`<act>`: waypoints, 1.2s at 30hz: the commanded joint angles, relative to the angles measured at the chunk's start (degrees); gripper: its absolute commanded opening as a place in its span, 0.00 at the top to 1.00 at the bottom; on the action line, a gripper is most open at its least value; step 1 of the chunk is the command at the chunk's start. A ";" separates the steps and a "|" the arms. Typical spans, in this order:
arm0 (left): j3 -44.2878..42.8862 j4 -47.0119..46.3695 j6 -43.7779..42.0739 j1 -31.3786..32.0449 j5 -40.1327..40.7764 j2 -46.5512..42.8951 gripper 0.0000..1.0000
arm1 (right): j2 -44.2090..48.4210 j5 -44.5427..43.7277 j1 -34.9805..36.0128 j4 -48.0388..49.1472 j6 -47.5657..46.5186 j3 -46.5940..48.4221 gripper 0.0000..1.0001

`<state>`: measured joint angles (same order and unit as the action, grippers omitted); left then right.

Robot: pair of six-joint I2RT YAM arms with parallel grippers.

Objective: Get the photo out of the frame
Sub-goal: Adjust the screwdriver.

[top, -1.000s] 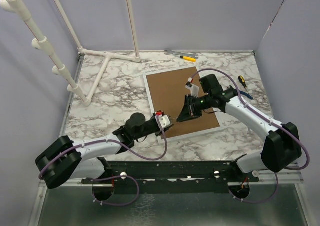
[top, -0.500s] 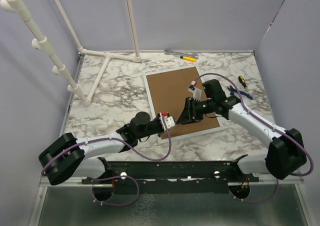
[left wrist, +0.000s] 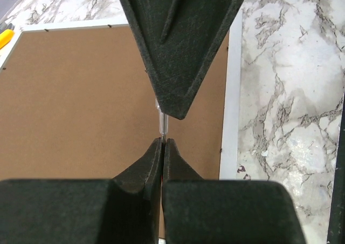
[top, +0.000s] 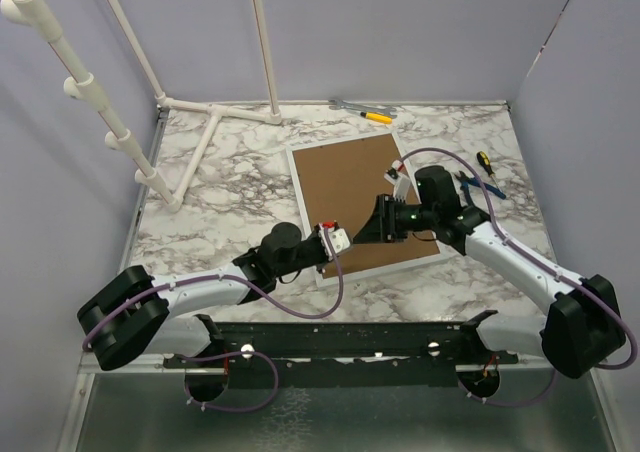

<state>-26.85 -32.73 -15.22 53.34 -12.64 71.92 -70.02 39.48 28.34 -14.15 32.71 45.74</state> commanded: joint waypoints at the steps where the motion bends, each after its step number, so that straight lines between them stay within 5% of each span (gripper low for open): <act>1: -0.34 1.04 0.25 0.20 -1.18 -1.34 1.00 | -2.07 0.85 0.14 -2.05 -4.20 3.55 0.50; 8: -0.35 3.02 -0.55 0.27 -1.57 -2.40 1.00 | -3.42 1.22 0.19 -4.61 -6.32 5.61 0.51; 16: -0.79 4.07 -0.77 0.28 -1.46 -2.24 1.00 | -5.08 2.39 0.16 -5.77 -6.91 6.20 0.64; 22: -0.90 4.51 -0.78 0.28 -1.00 -2.47 0.99 | -6.06 2.31 0.14 -7.52 -7.84 7.19 0.94; 27: -0.57 4.52 1.56 0.27 0.76 -3.43 0.57 | -5.65 -1.86 0.10 -7.91 -6.98 6.98 0.99; 30: 0.05 4.47 5.43 0.27 3.97 -5.23 0.42 | -4.90 -5.96 0.08 -6.80 -5.93 5.95 0.99; 33: 1.07 4.54 13.18 0.28 8.45 -7.77 0.30 | -4.07 -8.29 0.07 -3.69 -4.74 4.06 0.99; 36: 1.36 8.05 24.66 0.20 17.66 -10.29 0.06 | -3.64 -9.89 0.05 1.77 -2.99 0.99 0.99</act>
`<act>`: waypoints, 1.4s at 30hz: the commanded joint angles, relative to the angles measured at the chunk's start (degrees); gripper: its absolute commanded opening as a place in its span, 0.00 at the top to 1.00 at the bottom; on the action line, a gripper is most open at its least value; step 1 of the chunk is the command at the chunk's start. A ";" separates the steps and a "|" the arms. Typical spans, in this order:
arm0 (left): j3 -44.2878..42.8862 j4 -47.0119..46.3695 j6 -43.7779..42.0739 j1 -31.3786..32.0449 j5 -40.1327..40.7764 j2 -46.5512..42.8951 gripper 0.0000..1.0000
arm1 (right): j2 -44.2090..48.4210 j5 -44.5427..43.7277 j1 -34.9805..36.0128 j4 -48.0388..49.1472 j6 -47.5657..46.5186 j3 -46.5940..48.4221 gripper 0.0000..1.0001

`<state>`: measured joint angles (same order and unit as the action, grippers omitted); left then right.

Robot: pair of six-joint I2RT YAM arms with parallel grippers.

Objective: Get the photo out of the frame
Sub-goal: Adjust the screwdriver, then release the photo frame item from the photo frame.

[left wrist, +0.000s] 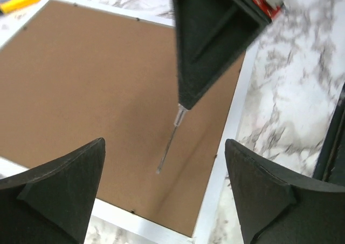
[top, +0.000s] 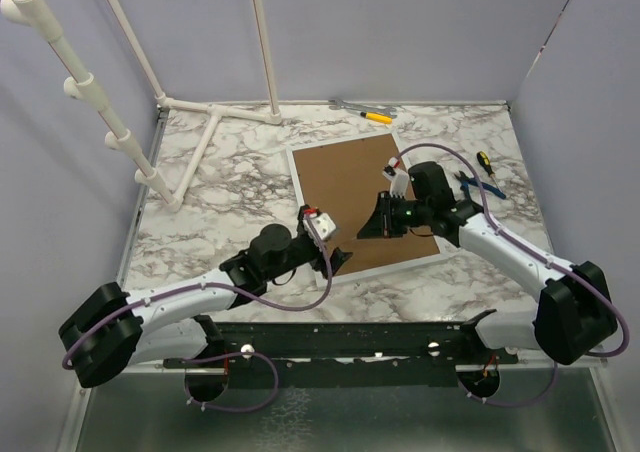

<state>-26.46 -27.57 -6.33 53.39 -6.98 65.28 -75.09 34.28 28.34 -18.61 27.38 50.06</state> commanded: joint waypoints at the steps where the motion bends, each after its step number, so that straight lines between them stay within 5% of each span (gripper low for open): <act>1: 0.75 4.72 19.75 0.14 15.05 -4.54 0.02 | 1.25 -4.77 -0.01 8.14 3.02 -4.54 0.99; 5: -2.28 17.99 34.87 -0.15 26.11 -7.01 0.01 | -1.73 -1.85 -0.28 14.46 4.80 -7.42 0.99; 17: 1.29 23.12 55.06 -4.92 17.42 -4.08 0.25 | -10.36 4.82 -0.76 27.73 6.16 -10.37 0.99; 31: 5.26 18.19 59.63 -15.41 4.30 -2.62 0.49 | -17.53 11.18 -0.83 56.86 5.64 -19.35 0.95; 42: 5.27 15.68 59.41 -15.99 2.26 1.63 0.59 | -18.75 9.79 -1.14 53.44 -0.59 -18.11 0.95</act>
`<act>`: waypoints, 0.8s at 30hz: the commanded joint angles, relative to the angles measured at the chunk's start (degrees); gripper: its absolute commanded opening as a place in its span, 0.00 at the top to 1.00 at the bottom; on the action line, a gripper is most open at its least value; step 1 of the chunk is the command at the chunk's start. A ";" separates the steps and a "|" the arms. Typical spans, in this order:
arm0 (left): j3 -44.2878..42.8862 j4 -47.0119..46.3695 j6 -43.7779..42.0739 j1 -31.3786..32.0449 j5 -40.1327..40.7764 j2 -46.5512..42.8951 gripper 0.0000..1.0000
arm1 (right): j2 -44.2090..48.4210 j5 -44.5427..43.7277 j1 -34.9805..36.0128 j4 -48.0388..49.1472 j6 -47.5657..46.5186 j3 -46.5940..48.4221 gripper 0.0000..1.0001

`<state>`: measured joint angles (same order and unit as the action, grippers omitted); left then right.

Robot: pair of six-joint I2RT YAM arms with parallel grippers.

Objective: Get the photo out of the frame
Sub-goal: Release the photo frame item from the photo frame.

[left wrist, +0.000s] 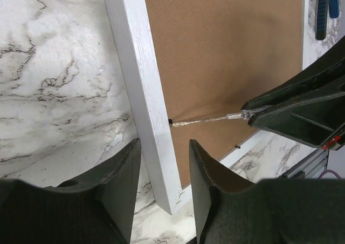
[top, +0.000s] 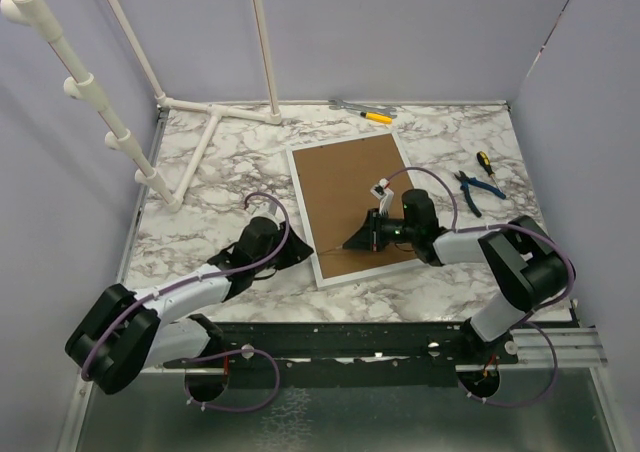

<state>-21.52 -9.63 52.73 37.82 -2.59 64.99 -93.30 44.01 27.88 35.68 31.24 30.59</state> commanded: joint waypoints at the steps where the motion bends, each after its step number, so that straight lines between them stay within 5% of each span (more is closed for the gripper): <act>1: 0.48 -2.72 0.36 -0.41 -2.22 2.48 0.59 | -0.06 -0.53 -0.91 -1.62 -4.98 1.29 0.95; 8: 0.89 -5.32 0.74 -0.56 -2.82 4.08 0.60 | -1.19 0.26 -1.29 -2.54 -6.69 1.89 0.98; 14: 0.19 -5.57 0.19 -1.05 -3.43 4.88 0.60 | -5.60 6.48 -1.33 21.00 -1.59 -5.11 0.99; 18: 0.41 -6.04 0.09 -1.40 -3.67 5.16 0.64 | -5.84 6.94 -1.42 4.64 -9.16 0.57 0.99; 24: 0.72 -7.63 0.38 -1.70 -5.08 7.13 0.72 | -6.86 6.10 -1.56 4.44 -8.30 1.67 0.99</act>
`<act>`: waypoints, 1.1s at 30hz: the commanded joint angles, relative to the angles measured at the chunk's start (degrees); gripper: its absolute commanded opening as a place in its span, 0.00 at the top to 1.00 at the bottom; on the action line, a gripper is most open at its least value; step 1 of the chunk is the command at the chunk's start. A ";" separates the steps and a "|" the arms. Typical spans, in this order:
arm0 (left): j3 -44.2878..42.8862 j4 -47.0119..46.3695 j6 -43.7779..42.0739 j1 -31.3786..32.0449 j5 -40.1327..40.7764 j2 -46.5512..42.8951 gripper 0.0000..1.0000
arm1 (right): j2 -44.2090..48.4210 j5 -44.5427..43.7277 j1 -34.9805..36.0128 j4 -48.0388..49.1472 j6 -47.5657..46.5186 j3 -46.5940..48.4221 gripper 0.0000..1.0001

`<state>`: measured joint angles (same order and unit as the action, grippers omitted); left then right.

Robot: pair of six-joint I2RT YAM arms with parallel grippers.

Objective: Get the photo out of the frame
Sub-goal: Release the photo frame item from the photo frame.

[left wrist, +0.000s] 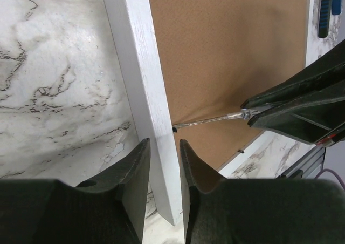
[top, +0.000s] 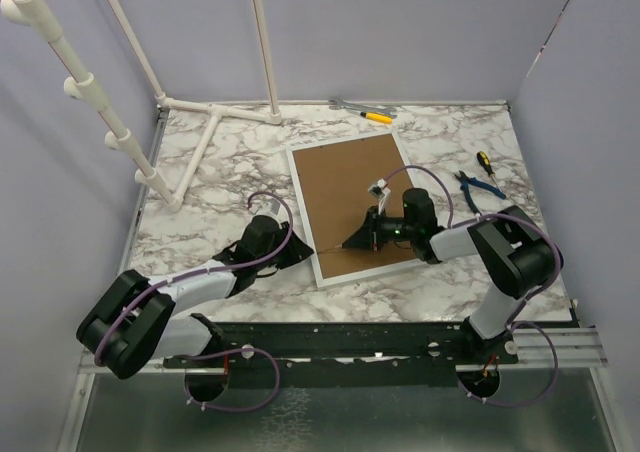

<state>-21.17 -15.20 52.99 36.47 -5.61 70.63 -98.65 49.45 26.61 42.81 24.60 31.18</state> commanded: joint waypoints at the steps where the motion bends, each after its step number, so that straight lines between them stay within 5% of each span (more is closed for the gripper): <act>1: 0.54 -2.34 0.14 -0.35 -2.20 1.63 0.72 | -1.62 0.57 -0.37 -3.06 -1.66 1.31 0.99; 33: 0.31 -4.92 -0.17 -0.70 -4.18 5.64 0.80 | -5.74 6.73 -2.49 -1.70 0.29 2.94 0.99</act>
<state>-21.06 -18.59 53.06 35.94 -8.32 75.44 -102.50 55.86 24.14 41.95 24.93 33.56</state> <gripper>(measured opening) 0.208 0.133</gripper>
